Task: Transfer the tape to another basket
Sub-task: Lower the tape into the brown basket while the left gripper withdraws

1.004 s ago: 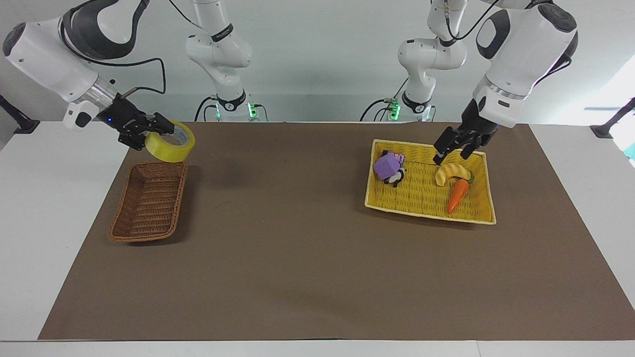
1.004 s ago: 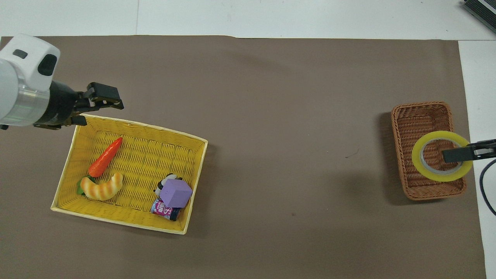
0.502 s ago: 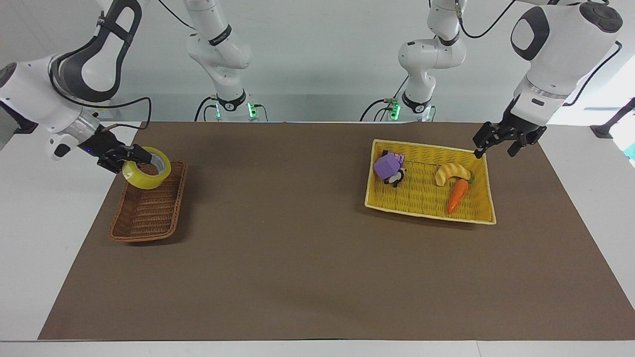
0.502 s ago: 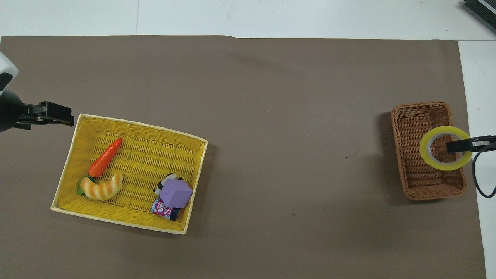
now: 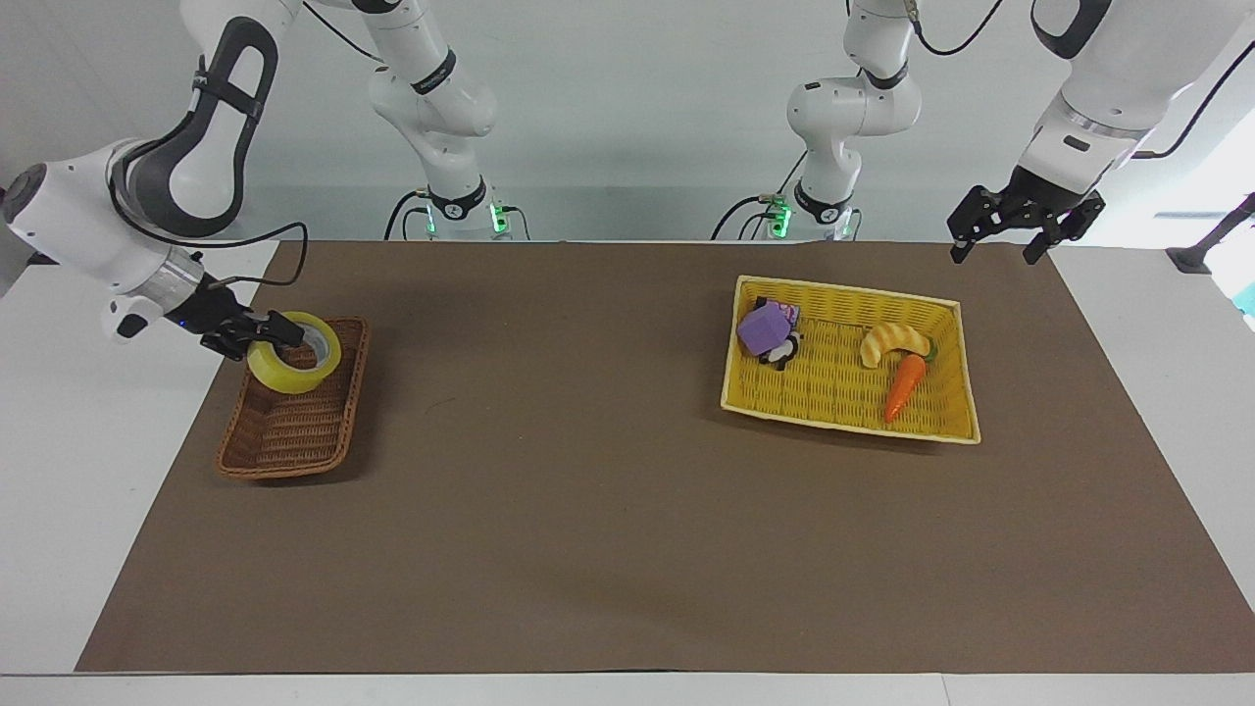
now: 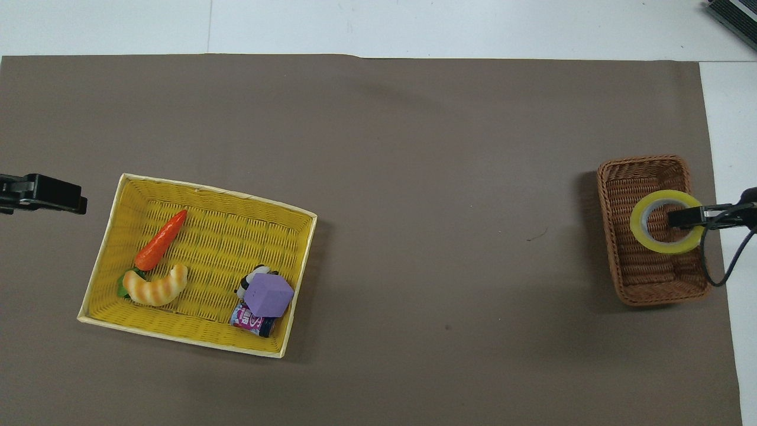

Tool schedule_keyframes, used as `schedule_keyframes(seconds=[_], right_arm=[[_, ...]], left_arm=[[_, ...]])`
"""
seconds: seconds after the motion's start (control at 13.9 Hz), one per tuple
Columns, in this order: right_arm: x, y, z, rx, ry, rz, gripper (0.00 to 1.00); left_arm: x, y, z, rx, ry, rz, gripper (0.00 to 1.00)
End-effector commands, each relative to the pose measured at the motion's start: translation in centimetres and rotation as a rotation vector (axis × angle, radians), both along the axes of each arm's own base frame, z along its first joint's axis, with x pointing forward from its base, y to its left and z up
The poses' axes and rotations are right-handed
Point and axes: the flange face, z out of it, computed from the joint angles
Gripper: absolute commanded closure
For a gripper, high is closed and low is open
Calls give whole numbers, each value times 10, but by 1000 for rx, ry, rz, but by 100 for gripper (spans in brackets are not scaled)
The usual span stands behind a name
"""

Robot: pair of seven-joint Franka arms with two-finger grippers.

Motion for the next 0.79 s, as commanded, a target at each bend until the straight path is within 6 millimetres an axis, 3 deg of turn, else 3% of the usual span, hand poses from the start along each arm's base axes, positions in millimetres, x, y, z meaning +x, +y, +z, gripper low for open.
schedule_keyframes(seconds=[0.0, 0.07, 0.22, 0.43, 0.65, 0.72], right_arm=[[8, 6, 5, -36, -41, -31, 100], [10, 9, 3, -41, -47, -21, 100], [11, 3, -23, -22, -14, -25, 100], [8, 1, -33, -9, -9, -19, 100], [1, -21, -63, 9, -18, 93, 98], [1, -21, -65, 11, -18, 102, 95]], left_arm=[[-6, 3, 3, 19, 3, -36, 0], [-7, 4, 8, 20, 1, -41, 0], [-10, 5, 16, 25, 18, -51, 0], [-6, 12, 20, 60, 50, -111, 0], [-6, 11, 17, 56, 16, -104, 0], [-7, 11, 17, 56, 16, -101, 0]])
